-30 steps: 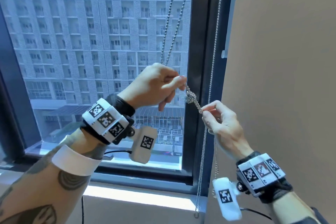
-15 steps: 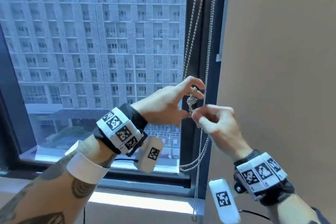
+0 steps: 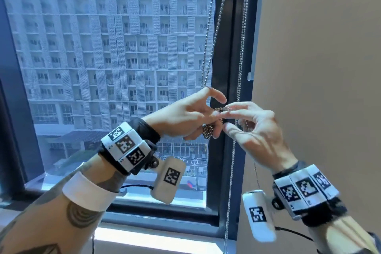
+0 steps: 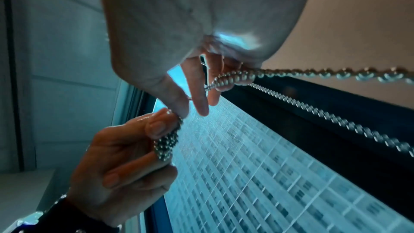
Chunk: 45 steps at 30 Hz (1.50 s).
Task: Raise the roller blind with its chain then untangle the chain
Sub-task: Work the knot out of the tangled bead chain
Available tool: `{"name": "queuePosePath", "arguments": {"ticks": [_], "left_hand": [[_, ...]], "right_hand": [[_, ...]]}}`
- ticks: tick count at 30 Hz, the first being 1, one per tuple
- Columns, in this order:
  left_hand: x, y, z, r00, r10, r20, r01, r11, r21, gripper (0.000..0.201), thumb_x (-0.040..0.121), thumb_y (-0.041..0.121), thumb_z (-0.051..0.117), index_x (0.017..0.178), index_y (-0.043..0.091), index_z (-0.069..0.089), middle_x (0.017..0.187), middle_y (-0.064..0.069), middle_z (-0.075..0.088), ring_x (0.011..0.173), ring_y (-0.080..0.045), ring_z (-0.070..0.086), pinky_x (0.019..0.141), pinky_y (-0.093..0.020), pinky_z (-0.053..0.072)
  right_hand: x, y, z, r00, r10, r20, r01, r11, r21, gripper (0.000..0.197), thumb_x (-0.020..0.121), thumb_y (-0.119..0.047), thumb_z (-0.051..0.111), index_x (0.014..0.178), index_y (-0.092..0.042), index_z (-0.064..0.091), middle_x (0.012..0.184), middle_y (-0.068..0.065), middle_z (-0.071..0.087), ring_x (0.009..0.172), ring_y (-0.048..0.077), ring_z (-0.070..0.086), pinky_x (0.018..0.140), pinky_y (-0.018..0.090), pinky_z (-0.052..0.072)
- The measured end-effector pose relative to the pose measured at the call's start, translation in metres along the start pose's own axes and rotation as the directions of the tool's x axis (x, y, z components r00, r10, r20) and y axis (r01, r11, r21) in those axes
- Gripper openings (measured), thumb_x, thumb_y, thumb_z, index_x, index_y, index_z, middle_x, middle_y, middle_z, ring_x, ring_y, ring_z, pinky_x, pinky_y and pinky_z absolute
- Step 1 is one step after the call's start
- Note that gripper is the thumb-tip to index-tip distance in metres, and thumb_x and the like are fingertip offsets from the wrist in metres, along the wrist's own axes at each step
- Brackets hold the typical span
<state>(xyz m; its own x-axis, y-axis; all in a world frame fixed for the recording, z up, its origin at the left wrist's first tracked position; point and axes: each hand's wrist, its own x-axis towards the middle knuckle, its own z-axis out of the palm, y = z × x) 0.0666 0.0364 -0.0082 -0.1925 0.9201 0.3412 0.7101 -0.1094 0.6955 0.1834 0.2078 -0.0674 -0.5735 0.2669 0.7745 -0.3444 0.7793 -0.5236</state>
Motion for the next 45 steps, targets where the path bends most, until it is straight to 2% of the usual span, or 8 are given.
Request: {"name": "queuePosePath", "arguments": {"ticks": [4, 12, 21, 25, 31, 35, 40, 45], "left_hand": [[0.003, 0.000, 0.001, 1.000, 0.018, 0.000, -0.018, 0.994, -0.107, 0.027, 0.111, 0.006, 0.038, 0.137, 0.003, 0.034, 0.080, -0.013, 0.061, 0.035, -0.014, 0.036, 0.036, -0.019, 0.032], [0.005, -0.003, -0.001, 0.997, 0.006, -0.075, -0.024, 0.971, -0.237, 0.031, 0.107, 0.011, 0.052, 0.136, 0.006, 0.042, 0.076, -0.007, 0.061, 0.043, -0.015, 0.034, 0.036, -0.022, 0.025], [0.006, -0.001, -0.007, 0.999, 0.044, -0.022, -0.047, 0.981, -0.187, 0.025, 0.106, 0.012, 0.054, 0.127, 0.003, 0.044, 0.074, -0.009, 0.060, 0.045, -0.015, 0.035, 0.038, -0.022, 0.027], [0.013, -0.006, -0.010, 0.988, 0.112, -0.103, -0.103, 0.991, 0.089, 0.016, 0.103, 0.015, 0.061, 0.112, 0.003, 0.056, 0.077, -0.006, 0.063, 0.051, -0.008, 0.043, 0.045, -0.018, 0.033], [0.026, -0.006, 0.001, 0.931, 0.294, -0.215, -0.165, 0.866, 0.472, 0.006, 0.093, 0.028, 0.075, 0.096, 0.023, 0.075, 0.078, 0.007, 0.077, 0.060, 0.002, 0.060, 0.060, -0.011, 0.040], [0.035, -0.009, 0.008, 0.914, 0.350, -0.205, -0.154, 0.767, 0.622, 0.007, 0.093, 0.030, 0.071, 0.096, 0.032, 0.078, 0.082, 0.012, 0.078, 0.063, -0.001, 0.062, 0.070, -0.030, 0.056], [0.037, -0.025, 0.004, 0.931, 0.262, -0.255, -0.012, 0.720, 0.694, 0.021, 0.099, 0.033, 0.053, 0.093, 0.029, 0.073, 0.096, 0.012, 0.063, 0.091, -0.017, 0.063, 0.083, -0.045, 0.054], [0.037, -0.012, 0.009, 0.932, 0.254, -0.260, 0.048, 0.624, 0.780, 0.030, 0.098, 0.040, 0.048, 0.091, 0.025, 0.073, 0.096, 0.010, 0.075, 0.090, -0.020, 0.068, 0.080, -0.043, 0.058]], "right_hand": [[-0.004, -0.003, 0.005, 0.992, -0.005, 0.123, -0.022, 0.976, 0.219, 0.031, 0.085, -0.015, 0.061, 0.070, -0.036, 0.080, 0.125, -0.006, 0.072, 0.128, 0.010, 0.061, 0.098, 0.041, 0.056], [0.001, 0.000, 0.019, 0.995, 0.100, -0.019, -0.078, 0.868, 0.491, 0.015, 0.081, -0.011, 0.070, 0.077, -0.018, 0.083, 0.124, 0.004, 0.073, 0.114, 0.012, 0.070, 0.084, 0.025, 0.056], [0.001, -0.003, 0.023, 0.991, 0.097, -0.097, -0.046, 0.902, 0.429, 0.012, 0.070, -0.018, 0.070, 0.069, -0.006, 0.067, 0.105, 0.011, 0.078, 0.096, 0.025, 0.072, 0.091, 0.045, 0.057], [-0.005, -0.008, 0.021, 0.974, 0.076, -0.214, -0.011, 0.958, 0.286, 0.013, 0.076, -0.010, 0.071, 0.065, -0.014, 0.066, 0.093, 0.001, 0.075, 0.083, 0.009, 0.068, 0.072, 0.022, 0.052], [-0.012, 0.007, 0.021, 0.911, 0.140, -0.389, -0.043, 0.968, 0.249, 0.021, 0.078, -0.013, 0.075, 0.061, -0.021, 0.067, 0.083, -0.006, 0.076, 0.079, 0.016, 0.073, 0.073, 0.033, 0.057], [-0.015, 0.004, 0.021, 0.885, 0.094, -0.455, -0.025, 0.987, 0.156, 0.017, 0.079, -0.013, 0.074, 0.066, -0.019, 0.064, 0.077, -0.007, 0.076, 0.067, 0.007, 0.071, 0.066, 0.023, 0.054], [-0.010, 0.004, 0.008, 0.801, -0.022, -0.598, 0.029, 1.000, 0.003, 0.024, 0.078, -0.004, 0.061, 0.064, -0.020, 0.049, 0.069, -0.001, 0.072, 0.061, 0.029, 0.069, 0.059, 0.046, 0.059], [-0.007, -0.005, 0.003, 0.880, -0.003, -0.475, -0.001, 1.000, -0.007, 0.022, 0.081, -0.008, 0.071, 0.081, -0.027, 0.059, 0.077, -0.008, 0.074, 0.070, 0.012, 0.074, 0.069, 0.033, 0.062]]}}
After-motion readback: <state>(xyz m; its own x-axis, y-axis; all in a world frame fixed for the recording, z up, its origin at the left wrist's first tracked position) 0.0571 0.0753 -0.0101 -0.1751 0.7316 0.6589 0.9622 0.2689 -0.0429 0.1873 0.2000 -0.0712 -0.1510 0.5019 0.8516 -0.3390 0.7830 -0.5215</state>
